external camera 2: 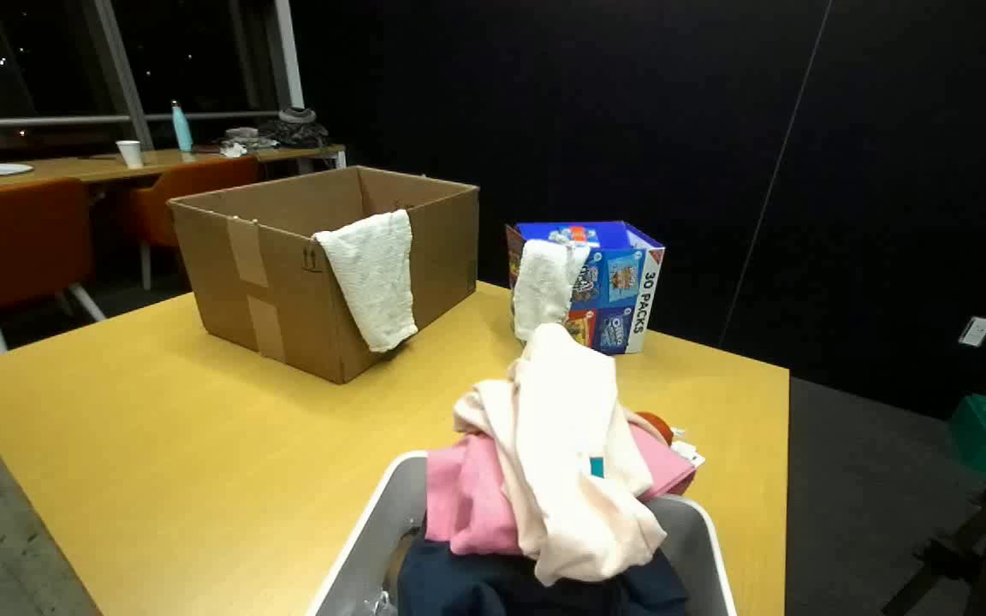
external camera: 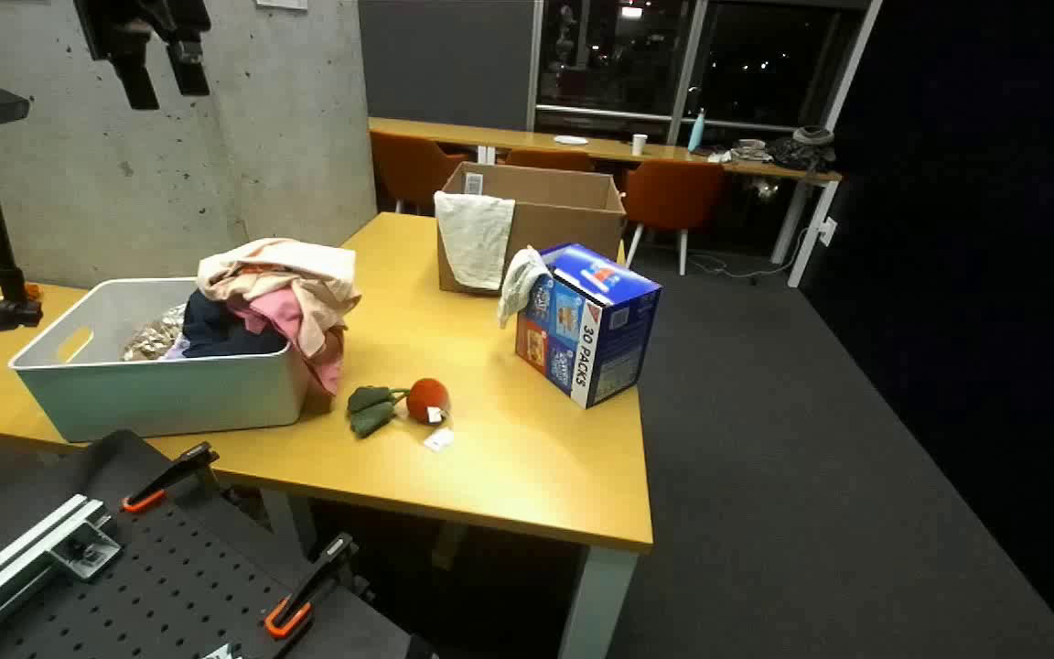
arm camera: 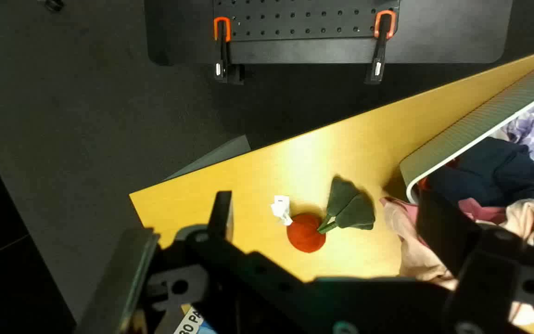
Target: Put the cloth on the plush and put the plush in the box
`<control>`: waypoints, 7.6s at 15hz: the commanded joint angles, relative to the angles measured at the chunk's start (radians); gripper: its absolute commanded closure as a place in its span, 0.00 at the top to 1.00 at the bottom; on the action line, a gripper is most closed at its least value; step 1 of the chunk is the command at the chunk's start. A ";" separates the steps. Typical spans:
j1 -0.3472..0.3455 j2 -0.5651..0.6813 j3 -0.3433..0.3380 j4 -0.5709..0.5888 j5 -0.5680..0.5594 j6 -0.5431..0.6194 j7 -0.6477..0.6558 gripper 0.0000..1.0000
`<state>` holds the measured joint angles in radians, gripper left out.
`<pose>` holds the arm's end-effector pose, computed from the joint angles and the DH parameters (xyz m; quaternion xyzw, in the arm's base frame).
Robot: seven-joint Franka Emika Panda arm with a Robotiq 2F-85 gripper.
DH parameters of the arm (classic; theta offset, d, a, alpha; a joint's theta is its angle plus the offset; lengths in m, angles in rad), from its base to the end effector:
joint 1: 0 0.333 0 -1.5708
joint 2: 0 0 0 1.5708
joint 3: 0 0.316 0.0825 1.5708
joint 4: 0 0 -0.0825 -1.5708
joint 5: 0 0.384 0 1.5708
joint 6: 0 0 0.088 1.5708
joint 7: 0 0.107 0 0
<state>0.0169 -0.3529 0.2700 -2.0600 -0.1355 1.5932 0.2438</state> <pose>0.4201 0.1244 0.5674 0.9914 0.0163 -0.0319 0.1256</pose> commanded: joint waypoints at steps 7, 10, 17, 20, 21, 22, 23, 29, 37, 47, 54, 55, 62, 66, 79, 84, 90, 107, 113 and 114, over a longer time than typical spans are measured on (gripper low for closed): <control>0.037 0.010 -0.020 -0.007 -0.020 0.033 0.025 1.00; 0.047 0.108 -0.014 0.003 -0.008 0.205 0.050 1.00; 0.107 0.412 -0.008 0.058 -0.067 0.633 0.218 1.00; 0.156 0.564 -0.031 0.139 -0.112 0.761 0.231 1.00; 0.174 0.604 -0.039 0.163 -0.108 0.786 0.223 1.00; 0.190 0.642 -0.047 0.182 -0.095 0.816 0.214 1.00; 0.205 0.672 -0.055 0.202 -0.080 0.834 0.207 1.00; 0.223 0.786 -0.063 0.205 0.095 0.922 0.139 1.00; 0.222 0.815 -0.073 0.217 0.209 0.891 0.081 0.56; 0.234 0.744 -0.108 0.248 0.183 0.783 0.117 0.00; 0.174 0.579 -0.154 0.179 0.200 0.687 0.108 0.01; 0.166 0.556 -0.159 0.158 0.200 0.688 0.115 0.01; 0.131 0.254 -0.155 -0.253 0.272 0.788 0.248 0.01; 0.101 0.068 -0.172 -0.490 0.354 0.850 0.217 0.01; -0.051 0.513 -0.339 0.056 0.397 0.577 -0.204 0.01; -0.048 0.767 -0.286 0.341 0.370 0.455 -0.215 0.01; 0.030 0.966 -0.246 0.678 0.282 0.306 -0.141 0.01; 0.066 1.123 -0.249 0.798 0.276 0.115 -0.012 1.00; 0.062 1.060 -0.290 0.533 0.344 0.377 0.186 1.00; 0.073 1.052 -0.299 0.502 0.348 0.408 0.227 1.00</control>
<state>0.0765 0.7790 -0.0068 -1.4070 0.1834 1.8930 0.3700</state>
